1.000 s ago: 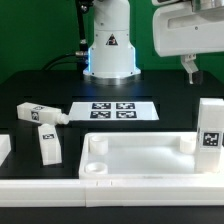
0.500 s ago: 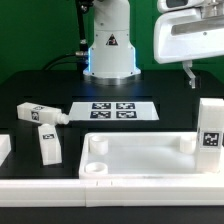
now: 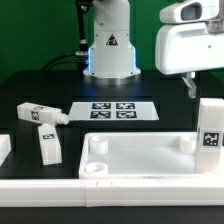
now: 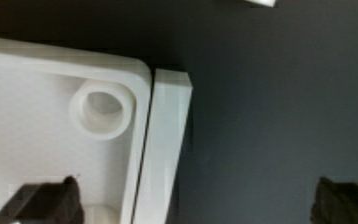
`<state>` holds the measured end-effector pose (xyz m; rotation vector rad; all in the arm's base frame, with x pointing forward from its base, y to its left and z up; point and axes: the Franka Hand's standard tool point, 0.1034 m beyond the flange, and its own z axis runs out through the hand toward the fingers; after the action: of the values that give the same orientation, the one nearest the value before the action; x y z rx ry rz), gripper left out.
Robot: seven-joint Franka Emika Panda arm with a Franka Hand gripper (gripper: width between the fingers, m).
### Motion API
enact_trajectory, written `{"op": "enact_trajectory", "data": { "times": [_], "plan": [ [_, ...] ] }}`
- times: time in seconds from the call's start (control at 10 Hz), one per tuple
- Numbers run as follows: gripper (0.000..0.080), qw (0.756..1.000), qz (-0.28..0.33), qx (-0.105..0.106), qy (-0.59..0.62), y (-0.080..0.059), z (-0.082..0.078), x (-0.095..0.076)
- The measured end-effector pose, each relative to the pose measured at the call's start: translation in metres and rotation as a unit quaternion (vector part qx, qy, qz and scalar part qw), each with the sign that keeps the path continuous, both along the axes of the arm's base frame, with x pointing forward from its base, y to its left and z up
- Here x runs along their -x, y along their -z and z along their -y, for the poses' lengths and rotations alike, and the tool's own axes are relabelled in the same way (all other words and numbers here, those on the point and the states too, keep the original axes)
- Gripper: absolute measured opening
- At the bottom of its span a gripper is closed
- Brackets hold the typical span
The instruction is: Assemble desk
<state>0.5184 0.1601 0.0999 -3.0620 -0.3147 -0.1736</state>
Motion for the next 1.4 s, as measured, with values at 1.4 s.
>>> {"op": "enact_trajectory", "data": {
  "times": [1.4],
  "plan": [
    [0.0649, 0.995, -0.057, 0.011, 0.078, 0.081, -0.018, 0.083]
  ]
}}
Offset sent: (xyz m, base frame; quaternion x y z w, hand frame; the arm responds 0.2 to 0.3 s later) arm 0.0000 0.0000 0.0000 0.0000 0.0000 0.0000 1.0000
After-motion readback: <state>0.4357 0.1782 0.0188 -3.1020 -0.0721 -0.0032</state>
